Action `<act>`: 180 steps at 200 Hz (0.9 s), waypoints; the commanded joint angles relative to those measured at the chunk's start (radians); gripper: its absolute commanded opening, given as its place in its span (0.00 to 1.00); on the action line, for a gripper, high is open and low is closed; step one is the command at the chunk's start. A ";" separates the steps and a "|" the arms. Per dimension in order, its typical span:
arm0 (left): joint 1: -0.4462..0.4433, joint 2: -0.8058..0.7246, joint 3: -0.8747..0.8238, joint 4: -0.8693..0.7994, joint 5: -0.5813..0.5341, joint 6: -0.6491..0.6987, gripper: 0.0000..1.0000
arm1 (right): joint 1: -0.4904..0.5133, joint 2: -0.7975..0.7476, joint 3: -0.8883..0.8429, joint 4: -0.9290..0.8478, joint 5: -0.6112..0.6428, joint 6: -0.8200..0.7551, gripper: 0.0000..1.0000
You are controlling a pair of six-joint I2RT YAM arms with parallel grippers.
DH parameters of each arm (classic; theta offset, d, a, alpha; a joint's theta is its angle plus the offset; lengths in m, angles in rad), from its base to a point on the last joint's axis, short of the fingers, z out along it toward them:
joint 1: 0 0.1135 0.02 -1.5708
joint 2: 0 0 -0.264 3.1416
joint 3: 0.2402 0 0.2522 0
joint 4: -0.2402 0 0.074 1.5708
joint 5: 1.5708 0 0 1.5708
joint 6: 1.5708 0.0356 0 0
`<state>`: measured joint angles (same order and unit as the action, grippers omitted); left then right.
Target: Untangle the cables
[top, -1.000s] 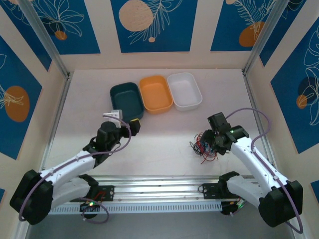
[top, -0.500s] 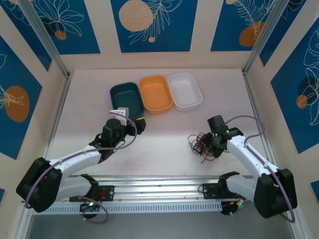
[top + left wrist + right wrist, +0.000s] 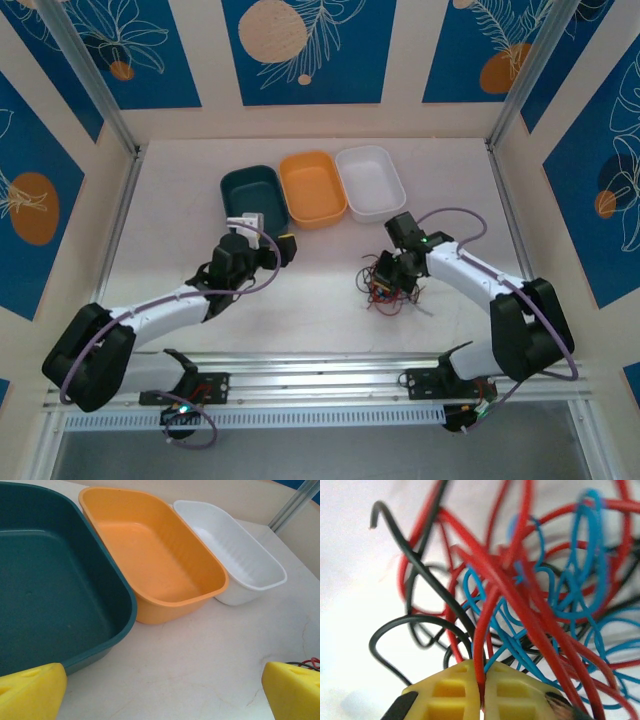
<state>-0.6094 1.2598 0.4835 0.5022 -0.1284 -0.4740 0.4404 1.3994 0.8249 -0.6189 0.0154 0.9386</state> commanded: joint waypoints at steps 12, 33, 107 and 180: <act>-0.009 0.006 0.032 0.023 -0.005 -0.020 1.00 | 0.079 0.055 0.110 0.033 -0.148 -0.004 0.00; -0.008 -0.003 0.028 0.020 -0.014 -0.020 1.00 | 0.126 0.091 0.184 0.015 -0.172 -0.012 0.00; -0.008 -0.061 0.013 -0.002 -0.054 -0.018 1.00 | 0.199 0.141 0.335 -0.078 -0.121 -0.063 0.00; -0.009 -0.046 0.050 -0.045 0.015 -0.032 0.96 | 0.157 0.087 0.327 -0.197 -0.014 -0.087 0.23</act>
<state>-0.6102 1.2091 0.4892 0.4755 -0.1574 -0.4934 0.6071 1.5280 1.1381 -0.7452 -0.0433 0.8703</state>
